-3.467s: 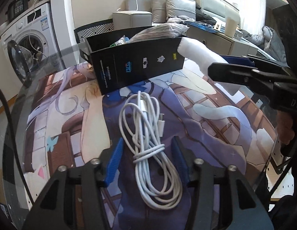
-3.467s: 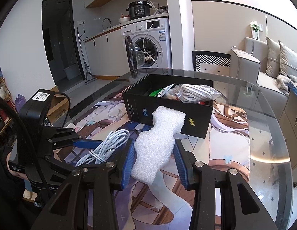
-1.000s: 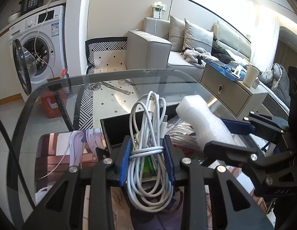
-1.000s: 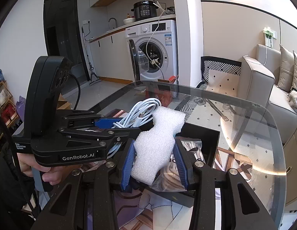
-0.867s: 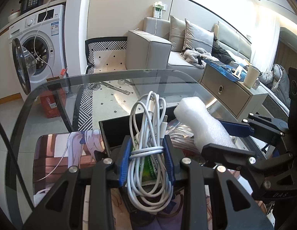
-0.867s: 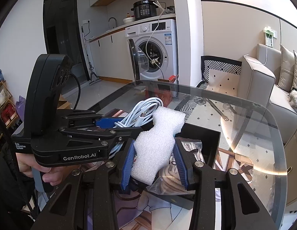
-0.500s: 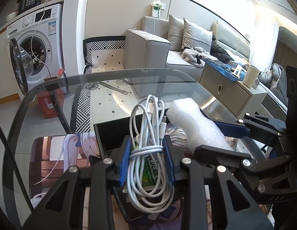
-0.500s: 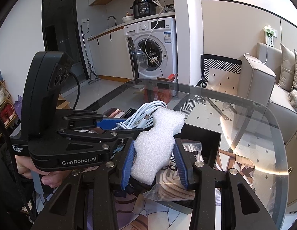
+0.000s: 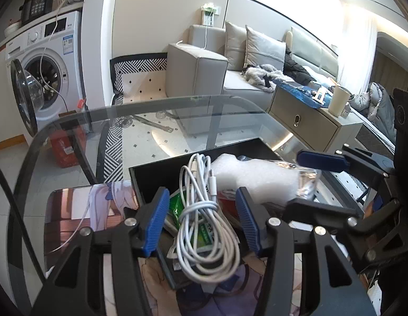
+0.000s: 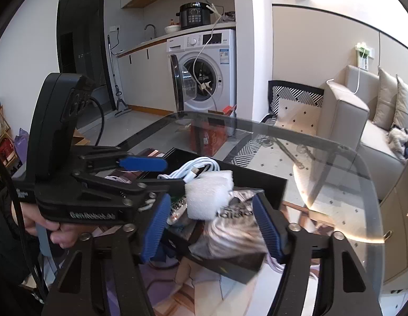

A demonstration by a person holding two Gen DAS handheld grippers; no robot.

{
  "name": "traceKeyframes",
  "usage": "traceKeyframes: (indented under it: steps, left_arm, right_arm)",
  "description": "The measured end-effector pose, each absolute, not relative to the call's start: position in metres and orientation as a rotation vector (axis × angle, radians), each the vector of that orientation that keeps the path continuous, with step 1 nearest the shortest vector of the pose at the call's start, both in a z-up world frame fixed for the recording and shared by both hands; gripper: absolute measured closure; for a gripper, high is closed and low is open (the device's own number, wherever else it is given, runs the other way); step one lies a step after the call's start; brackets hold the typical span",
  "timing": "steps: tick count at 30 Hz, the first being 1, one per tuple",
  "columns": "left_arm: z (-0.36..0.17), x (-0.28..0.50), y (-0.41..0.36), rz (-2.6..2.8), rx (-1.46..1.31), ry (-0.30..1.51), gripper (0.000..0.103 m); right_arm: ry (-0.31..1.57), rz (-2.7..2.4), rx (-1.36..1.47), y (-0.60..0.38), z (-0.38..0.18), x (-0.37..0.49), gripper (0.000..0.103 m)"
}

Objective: Organize soft objects

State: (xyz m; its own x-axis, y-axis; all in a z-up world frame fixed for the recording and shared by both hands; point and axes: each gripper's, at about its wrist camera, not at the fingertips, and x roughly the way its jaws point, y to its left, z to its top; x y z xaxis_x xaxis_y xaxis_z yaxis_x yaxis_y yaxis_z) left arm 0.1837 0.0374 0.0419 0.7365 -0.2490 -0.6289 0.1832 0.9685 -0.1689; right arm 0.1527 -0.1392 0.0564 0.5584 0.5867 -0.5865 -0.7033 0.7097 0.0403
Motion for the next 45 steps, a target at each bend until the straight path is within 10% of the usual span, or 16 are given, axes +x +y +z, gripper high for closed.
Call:
traceKeyframes:
  steps: [8,13,45]
  left_arm:
    - [0.050,0.153,0.040,-0.202,-0.073,0.683,0.045]
    - [0.054,0.130,0.040,-0.187,-0.072,0.622,0.002]
    - [0.032,0.058,0.046,-0.014,-0.049,0.477,0.000]
  right_arm:
    - [0.546,0.696,-0.176,-0.168,0.067,0.124,0.001]
    - [0.527,0.682,-0.151,-0.175,0.063,0.110,0.000]
    - [0.451,0.624,-0.128,-0.181,0.030,0.064,0.000]
